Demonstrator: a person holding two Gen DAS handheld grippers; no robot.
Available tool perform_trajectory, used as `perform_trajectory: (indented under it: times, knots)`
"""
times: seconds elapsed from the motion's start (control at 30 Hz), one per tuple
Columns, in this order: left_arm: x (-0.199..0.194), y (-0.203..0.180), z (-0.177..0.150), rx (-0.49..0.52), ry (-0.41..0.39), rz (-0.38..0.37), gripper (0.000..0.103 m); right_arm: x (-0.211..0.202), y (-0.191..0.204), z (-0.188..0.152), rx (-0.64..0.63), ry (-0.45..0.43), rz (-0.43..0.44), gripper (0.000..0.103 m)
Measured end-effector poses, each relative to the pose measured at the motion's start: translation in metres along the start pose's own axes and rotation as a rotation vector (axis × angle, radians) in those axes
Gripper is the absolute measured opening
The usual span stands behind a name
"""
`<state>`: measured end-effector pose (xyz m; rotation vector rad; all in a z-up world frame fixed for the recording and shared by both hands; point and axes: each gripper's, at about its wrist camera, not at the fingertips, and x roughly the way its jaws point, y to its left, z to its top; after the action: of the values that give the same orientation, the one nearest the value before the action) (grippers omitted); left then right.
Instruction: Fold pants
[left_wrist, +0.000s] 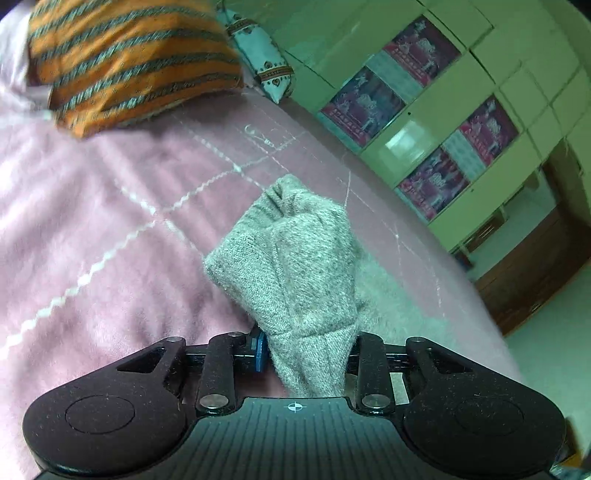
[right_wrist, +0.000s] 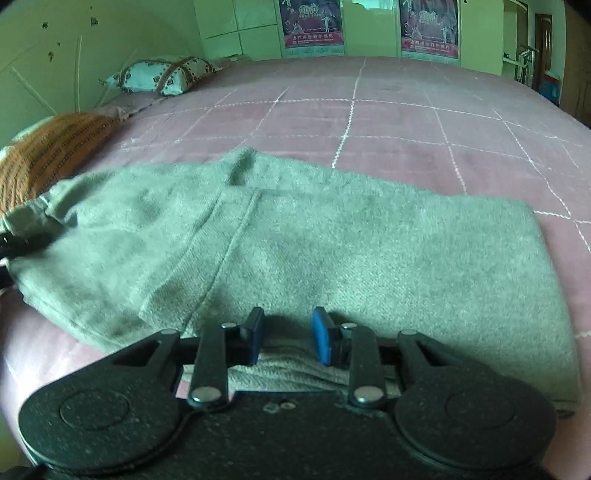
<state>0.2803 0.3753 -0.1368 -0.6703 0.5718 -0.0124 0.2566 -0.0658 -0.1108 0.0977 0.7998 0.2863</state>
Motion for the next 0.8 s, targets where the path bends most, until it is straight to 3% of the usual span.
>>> perform_trajectory:
  times: [0.07, 0.13, 0.23, 0.3, 0.37, 0.4, 0.47, 0.53, 0.63, 0.7, 0.8]
  knots:
    - [-0.011, -0.015, -0.001, 0.052, -0.024, 0.006, 0.031, -0.013, -0.012, 0.0, 0.071, -0.058, 0.006, 0.034]
    - [-0.017, -0.026, -0.001, 0.083, -0.037, 0.013, 0.031, -0.016, -0.016, -0.002, 0.087, -0.061, 0.017, 0.037]
    - [-0.023, -0.029, 0.004, 0.062, -0.039, 0.026, 0.031, -0.014, 0.002, -0.005, 0.014, -0.058, 0.035, 0.037]
    - [-0.029, -0.031, 0.004, 0.072, -0.041, 0.035, 0.031, -0.012, 0.018, -0.007, -0.03, -0.062, 0.066, 0.043]
    - [-0.034, -0.032, 0.006, 0.072, -0.041, 0.038, 0.031, -0.001, 0.04, -0.017, -0.139, -0.036, 0.029, 0.08]
    - [-0.036, -0.033, 0.006, 0.072, -0.036, 0.034, 0.031, 0.011, 0.052, -0.023, -0.228, 0.017, -0.017, 0.084]
    - [-0.037, -0.035, 0.006, 0.087, -0.03, 0.04, 0.031, 0.019, 0.072, -0.037, -0.379, -0.017, -0.103, 0.087]
    - [-0.035, -0.034, 0.009, 0.087, -0.015, 0.052, 0.031, 0.018, 0.069, -0.029, -0.32, 0.002, -0.097, 0.086]
    - [-0.021, -0.02, 0.008, 0.03, 0.052, 0.083, 0.036, -0.004, 0.05, -0.016, -0.195, -0.041, -0.035, 0.073]
    - [-0.017, -0.003, 0.006, -0.03, 0.045, 0.051, 0.043, -0.012, 0.041, -0.016, -0.159, -0.047, -0.032, 0.074]
    - [-0.013, 0.019, 0.001, -0.136, 0.01, -0.023, 0.044, -0.019, 0.029, -0.017, -0.13, -0.061, -0.021, 0.074]
